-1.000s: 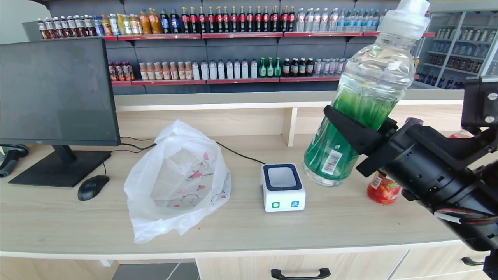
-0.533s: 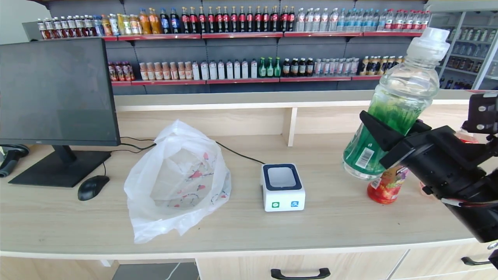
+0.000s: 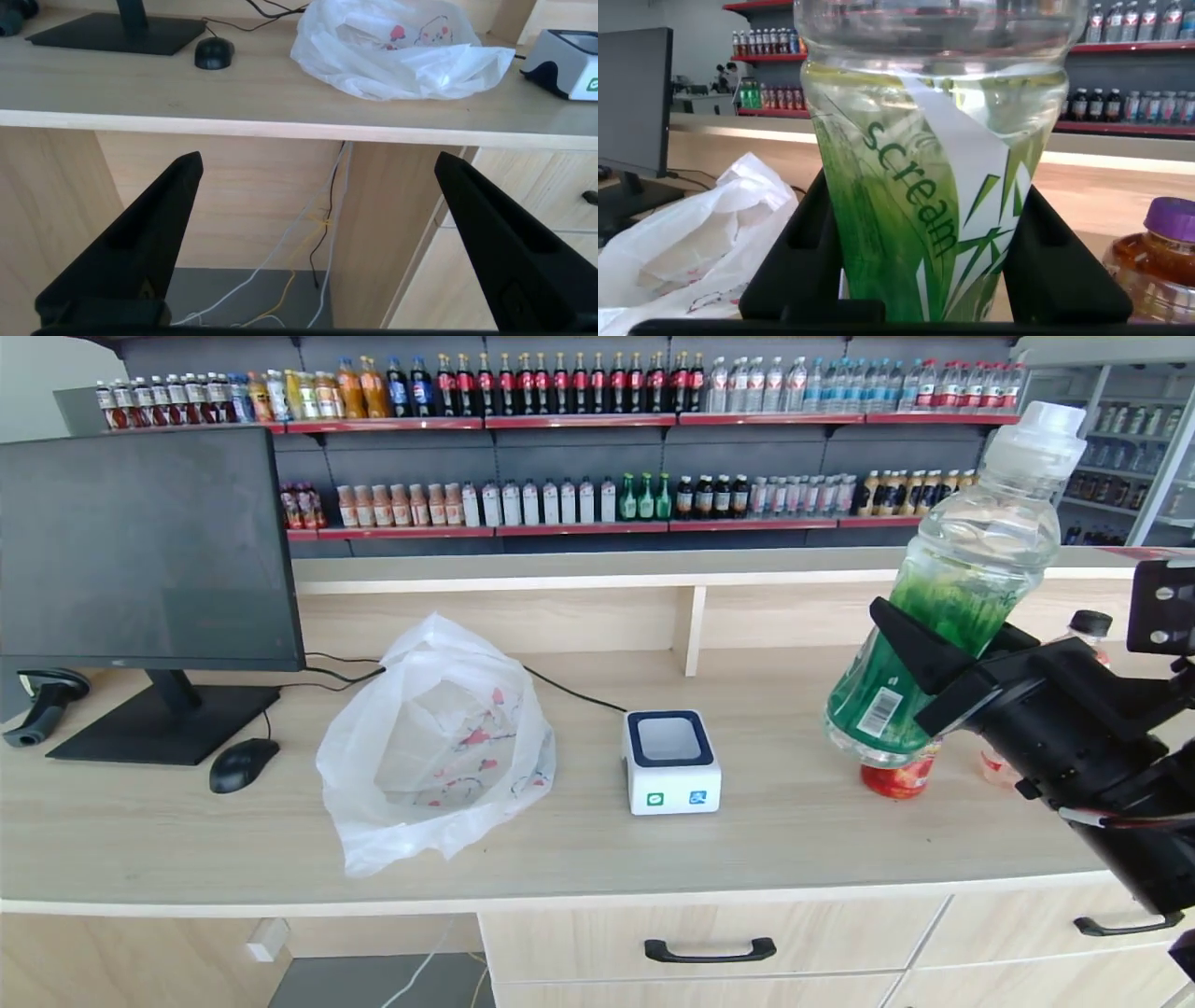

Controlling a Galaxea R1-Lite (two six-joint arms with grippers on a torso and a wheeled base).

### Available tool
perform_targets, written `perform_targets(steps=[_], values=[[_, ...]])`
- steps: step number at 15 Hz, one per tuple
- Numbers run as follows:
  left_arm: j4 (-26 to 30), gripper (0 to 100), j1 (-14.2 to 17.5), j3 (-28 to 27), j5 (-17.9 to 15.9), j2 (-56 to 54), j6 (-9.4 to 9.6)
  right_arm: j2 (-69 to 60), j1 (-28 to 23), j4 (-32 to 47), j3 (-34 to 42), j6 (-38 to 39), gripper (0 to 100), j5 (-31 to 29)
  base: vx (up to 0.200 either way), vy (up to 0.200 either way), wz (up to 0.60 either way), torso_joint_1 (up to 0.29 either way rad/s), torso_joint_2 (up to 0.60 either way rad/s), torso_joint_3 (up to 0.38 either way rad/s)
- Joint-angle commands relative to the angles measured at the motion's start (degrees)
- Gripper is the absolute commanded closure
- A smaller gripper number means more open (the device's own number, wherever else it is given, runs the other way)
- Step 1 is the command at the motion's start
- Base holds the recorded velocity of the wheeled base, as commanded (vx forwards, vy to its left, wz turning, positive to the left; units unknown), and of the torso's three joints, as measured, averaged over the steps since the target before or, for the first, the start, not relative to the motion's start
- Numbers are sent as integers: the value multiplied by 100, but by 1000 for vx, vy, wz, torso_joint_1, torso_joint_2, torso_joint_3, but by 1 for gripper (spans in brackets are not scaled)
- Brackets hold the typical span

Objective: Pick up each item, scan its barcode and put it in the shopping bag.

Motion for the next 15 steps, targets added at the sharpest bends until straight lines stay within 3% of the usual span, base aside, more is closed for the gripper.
perform_targets(steps=[1,2,15], values=[[-1,0,0,2,-2,-2,1,93,-47,-7,6,2,100,-2,0,0,0,0,0,0],[-1,0,0,2,-2,-2,-8,146,-134,-7,-11,2,100,-2,0,0,0,0,0,0],[-10,0,0,2,-2,-2,-34,243,-170,-34,-214,73,100,24,0,200,0,5,3,1]])
